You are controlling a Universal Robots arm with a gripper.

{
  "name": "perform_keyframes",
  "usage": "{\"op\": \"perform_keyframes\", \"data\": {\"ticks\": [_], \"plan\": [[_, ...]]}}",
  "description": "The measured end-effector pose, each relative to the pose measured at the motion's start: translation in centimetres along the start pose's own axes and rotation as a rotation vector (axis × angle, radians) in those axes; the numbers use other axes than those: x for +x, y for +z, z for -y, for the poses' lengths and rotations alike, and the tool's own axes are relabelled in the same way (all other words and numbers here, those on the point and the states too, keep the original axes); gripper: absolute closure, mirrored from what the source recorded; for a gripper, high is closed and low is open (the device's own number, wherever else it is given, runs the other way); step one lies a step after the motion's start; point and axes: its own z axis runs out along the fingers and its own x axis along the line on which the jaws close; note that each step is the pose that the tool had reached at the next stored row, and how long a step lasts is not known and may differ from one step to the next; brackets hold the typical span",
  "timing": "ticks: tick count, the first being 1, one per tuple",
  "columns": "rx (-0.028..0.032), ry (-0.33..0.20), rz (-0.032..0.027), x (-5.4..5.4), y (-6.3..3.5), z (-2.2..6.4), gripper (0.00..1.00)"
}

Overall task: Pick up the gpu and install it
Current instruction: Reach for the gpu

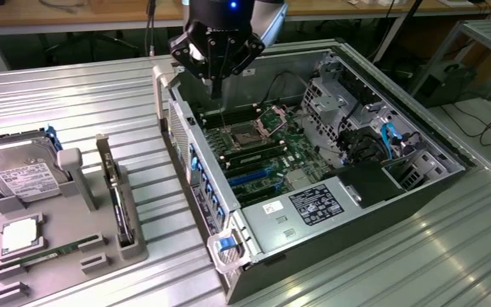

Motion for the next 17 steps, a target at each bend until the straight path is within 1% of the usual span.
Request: {"op": "perform_keyframes", "data": {"ticks": [17], "plan": [[-0.0001, 0.0, 0.0001, 0.66, -0.03, 0.34, 0.89]]}}
